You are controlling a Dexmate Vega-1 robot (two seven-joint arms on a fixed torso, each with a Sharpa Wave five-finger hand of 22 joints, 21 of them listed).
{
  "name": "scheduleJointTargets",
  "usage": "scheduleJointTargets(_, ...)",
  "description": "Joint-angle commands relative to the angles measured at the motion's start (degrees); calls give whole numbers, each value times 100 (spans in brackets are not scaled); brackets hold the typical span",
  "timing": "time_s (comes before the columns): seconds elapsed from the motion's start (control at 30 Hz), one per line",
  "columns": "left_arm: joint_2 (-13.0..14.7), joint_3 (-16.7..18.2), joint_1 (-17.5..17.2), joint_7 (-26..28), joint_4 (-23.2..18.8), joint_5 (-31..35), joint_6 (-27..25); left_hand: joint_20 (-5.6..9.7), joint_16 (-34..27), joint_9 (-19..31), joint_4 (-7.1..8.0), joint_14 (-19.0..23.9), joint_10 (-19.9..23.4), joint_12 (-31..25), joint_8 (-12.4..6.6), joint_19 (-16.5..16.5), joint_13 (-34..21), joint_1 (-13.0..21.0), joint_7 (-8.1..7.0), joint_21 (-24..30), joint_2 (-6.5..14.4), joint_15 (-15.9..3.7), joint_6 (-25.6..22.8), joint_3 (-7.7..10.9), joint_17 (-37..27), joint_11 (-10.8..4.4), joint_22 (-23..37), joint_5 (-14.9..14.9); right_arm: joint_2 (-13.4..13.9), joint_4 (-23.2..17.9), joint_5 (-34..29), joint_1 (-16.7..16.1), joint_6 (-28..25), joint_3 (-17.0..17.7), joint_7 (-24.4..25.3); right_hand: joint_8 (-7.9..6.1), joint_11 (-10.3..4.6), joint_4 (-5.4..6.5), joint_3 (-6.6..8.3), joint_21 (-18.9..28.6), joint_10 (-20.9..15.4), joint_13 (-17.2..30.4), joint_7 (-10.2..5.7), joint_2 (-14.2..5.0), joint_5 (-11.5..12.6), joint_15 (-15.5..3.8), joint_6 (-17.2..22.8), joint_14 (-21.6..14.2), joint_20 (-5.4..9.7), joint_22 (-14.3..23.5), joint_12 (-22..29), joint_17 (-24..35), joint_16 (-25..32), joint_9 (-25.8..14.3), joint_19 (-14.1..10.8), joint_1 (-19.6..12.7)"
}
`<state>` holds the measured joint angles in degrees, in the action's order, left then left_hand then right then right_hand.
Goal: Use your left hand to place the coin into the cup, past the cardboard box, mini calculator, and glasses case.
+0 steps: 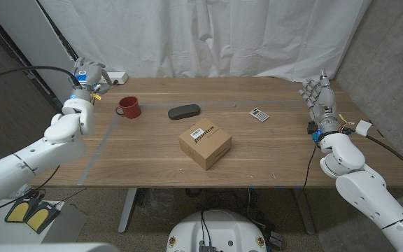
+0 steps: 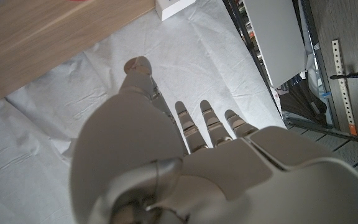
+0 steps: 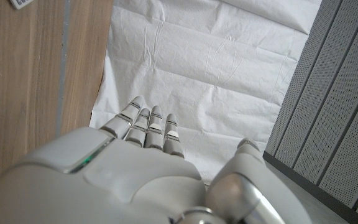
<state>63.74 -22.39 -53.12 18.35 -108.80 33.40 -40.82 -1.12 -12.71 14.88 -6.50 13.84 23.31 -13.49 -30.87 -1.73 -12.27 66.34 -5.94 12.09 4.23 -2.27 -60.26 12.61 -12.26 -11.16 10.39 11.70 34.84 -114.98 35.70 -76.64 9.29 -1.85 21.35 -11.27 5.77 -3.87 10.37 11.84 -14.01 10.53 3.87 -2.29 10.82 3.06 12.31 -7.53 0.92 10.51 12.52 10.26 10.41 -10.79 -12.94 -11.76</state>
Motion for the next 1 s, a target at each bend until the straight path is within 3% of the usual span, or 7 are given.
scheduleJointTargets(0.03, -168, -513, 558, -134, 583, 295, 16, 33, 1, 319, -2, 48, 41, 18, -596, -26, -18, -108, 6, -11, 72, -653, -63, 48, -11, -12, 17, 36, -35, -87, -81, -75, -45, 6, 127, 6, -15, -11, -8, -17, -54, 23, -5, -65, 0, 16, 27, -52, 14, 11, -18, 18, 20, -8, -49, -3)
scheduleJointTargets(0.67, -550, -1006, 1129, -176, 1473, 465, 171, 48, 8, 293, -15, 79, 88, 25, -659, -31, -22, -119, -3, -14, 73, -642, -53, 77, -10, -12, 16, 42, -119, -63, -164, 7, -71, -96, 232, 5, -14, -19, -8, -20, -55, 23, -8, -75, 1, 16, 28, -50, 11, 11, -18, 18, 19, -8, -47, -11)
scheduleJointTargets(1.0, -784, -1213, 1342, -167, 1735, 405, 366, 53, 16, 280, -21, 81, 83, 39, -690, -31, -25, -127, -16, -15, 69, -642, -44, 90, -9, -14, 16, 45, -136, -106, -172, 8, -104, -93, 286, 7, -6, -22, -9, -17, -57, 23, -7, -79, 0, 14, 26, -52, 15, 11, -18, 18, 19, -8, -53, -14)
